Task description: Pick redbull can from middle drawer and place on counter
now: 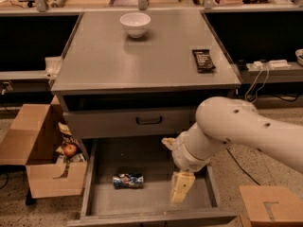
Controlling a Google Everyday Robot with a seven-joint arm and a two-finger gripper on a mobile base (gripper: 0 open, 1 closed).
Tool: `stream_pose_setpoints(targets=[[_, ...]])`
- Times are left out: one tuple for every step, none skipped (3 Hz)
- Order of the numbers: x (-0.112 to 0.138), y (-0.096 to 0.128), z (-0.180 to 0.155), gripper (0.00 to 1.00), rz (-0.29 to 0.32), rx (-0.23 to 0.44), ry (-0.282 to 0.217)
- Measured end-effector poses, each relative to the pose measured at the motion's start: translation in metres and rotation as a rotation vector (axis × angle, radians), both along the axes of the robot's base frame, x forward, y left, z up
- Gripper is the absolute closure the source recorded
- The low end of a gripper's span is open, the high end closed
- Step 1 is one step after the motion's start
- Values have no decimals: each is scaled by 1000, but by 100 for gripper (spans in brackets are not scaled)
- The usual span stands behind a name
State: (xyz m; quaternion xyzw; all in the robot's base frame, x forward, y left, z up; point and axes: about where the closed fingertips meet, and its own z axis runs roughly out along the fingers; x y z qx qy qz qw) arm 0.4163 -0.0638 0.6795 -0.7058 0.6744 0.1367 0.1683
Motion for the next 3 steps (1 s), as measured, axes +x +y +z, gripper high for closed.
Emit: stream_pose_setpoints(targets=[[18,15,-50,0,15,22,2],[40,38,-119,0,22,63,-5],[60,58,-164,0,-26,129,-31]])
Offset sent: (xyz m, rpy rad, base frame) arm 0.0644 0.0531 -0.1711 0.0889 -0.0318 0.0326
